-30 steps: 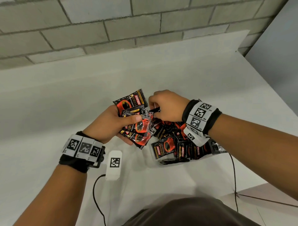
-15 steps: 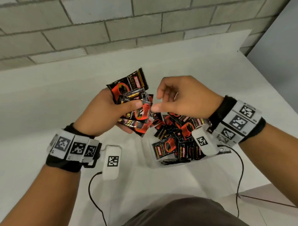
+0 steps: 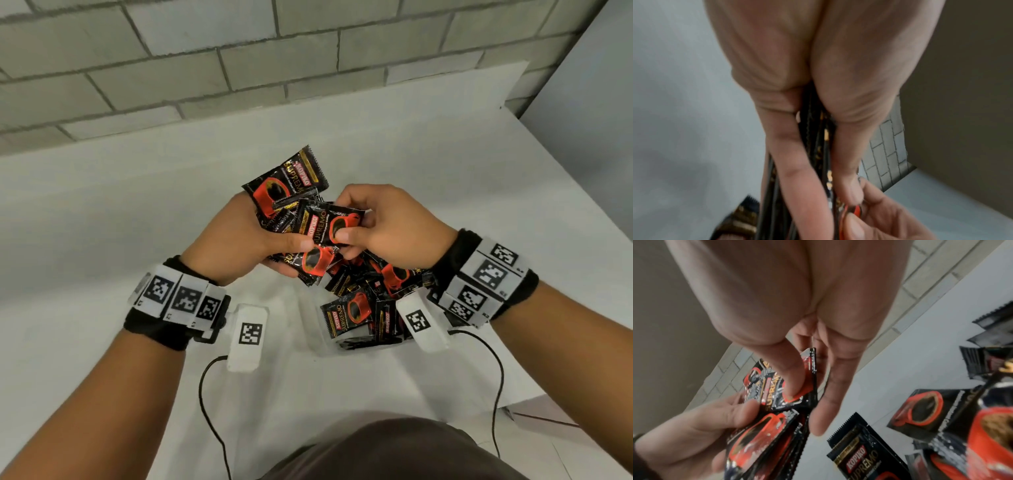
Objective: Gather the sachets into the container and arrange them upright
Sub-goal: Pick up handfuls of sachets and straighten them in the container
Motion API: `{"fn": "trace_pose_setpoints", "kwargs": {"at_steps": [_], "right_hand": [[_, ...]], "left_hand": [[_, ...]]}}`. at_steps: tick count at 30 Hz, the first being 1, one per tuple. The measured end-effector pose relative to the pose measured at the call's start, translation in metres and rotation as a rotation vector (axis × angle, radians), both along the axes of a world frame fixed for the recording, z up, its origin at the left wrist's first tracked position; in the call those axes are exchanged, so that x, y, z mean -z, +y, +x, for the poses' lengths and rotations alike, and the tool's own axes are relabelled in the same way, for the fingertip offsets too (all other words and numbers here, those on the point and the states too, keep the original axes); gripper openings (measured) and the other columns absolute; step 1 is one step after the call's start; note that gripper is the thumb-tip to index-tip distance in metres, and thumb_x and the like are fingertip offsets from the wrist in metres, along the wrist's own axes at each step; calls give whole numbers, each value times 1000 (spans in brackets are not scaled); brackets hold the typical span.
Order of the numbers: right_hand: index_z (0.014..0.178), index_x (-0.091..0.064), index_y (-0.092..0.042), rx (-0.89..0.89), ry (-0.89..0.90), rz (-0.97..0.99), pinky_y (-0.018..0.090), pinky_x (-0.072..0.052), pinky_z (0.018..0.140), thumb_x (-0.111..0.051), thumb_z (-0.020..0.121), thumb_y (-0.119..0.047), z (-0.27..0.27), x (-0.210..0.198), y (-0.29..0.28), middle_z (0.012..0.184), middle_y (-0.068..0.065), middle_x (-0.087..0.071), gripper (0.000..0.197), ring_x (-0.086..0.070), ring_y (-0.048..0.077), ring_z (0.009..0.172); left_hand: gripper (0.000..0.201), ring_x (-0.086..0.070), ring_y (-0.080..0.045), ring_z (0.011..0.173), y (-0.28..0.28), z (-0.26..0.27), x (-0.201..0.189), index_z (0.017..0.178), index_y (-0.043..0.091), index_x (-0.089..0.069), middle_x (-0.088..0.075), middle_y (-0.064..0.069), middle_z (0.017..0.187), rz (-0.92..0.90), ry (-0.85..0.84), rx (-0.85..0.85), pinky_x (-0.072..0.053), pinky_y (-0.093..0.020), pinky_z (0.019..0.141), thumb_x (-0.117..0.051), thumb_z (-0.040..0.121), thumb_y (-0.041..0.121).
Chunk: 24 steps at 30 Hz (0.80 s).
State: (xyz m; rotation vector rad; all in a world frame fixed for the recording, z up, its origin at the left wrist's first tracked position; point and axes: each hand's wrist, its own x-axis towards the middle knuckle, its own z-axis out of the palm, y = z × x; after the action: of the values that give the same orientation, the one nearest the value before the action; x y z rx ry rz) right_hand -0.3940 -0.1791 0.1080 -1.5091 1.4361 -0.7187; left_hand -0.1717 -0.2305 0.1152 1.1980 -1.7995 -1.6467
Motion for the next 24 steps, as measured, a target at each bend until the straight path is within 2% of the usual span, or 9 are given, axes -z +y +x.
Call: {"fn": "trace_pose_setpoints", "kwargs": {"at_steps": [3,6,8,11,14,17,19,21,24], "right_hand": [[107,-61,-12,-32,33,-19,35,-64,69,-64,95,-2,0,0,-1,105,6,-73,16,-76,18,71],[97,-65,-17,27,177,-53,47,-62,72,-66,90,-10,-8,2,-5,93,4,-76,10,-74,23,70],[92,-68,-19,82,272,-90,47,-58,75,-67,86,-17,-14,3,-7,84,6,-75,6,-71,26,73],[82,-70,-18,116,287,-123,31,-52,70,-72,85,-20,-16,3,-8,77,2,-71,5,-65,23,72],[77,-67,-27,94,311,-136,21,-39,60,-77,82,-19,-13,6,-12,69,-11,-59,13,-51,5,60],[102,-70,-26,1,308,-124,23,-52,65,-76,82,-14,-6,14,-15,78,-10,-69,24,-59,2,58],[107,-68,-22,-71,360,-125,28,-56,68,-70,88,-10,-1,20,-17,75,-9,-66,23,-62,5,59],[108,-66,-15,-154,435,-140,35,-55,71,-59,97,-11,5,25,-19,73,-9,-62,14,-62,11,65],[109,-65,-9,-261,565,-185,40,-49,81,-50,102,-17,11,34,-23,95,4,-59,19,-56,22,83]], "left_hand": [[55,-78,-22,91,-5,4,-8,124,18,-62,-78,-2,108,-54,-53,50,-64,-41,61,-84,77,0],[50,-78,-21,88,-11,15,-16,120,22,-65,-78,2,104,-119,-96,26,-64,-40,60,-83,78,1],[49,-78,-20,87,-15,22,-17,121,22,-65,-79,4,103,-162,-142,0,-65,-43,61,-83,80,4],[47,-78,-20,86,-20,33,-15,122,21,-66,-79,3,103,-165,-183,-41,-65,-45,61,-83,81,4],[48,-78,-17,83,-25,44,-10,121,24,-66,-79,4,101,-173,-249,-78,-65,-42,61,-83,81,3],[50,-77,-14,77,-28,47,0,119,28,-64,-76,4,99,-233,-374,-74,-64,-42,58,-85,79,7],[49,-77,-15,72,-26,43,10,118,28,-63,-75,4,98,-268,-429,-37,-64,-41,54,-85,79,7],[50,-76,-18,70,-24,35,20,116,28,-62,-74,4,96,-314,-491,5,-63,-39,52,-84,78,6],[53,-73,-17,65,-21,23,35,118,32,-59,-74,2,95,-366,-566,72,-63,-39,55,-82,77,8]]}}
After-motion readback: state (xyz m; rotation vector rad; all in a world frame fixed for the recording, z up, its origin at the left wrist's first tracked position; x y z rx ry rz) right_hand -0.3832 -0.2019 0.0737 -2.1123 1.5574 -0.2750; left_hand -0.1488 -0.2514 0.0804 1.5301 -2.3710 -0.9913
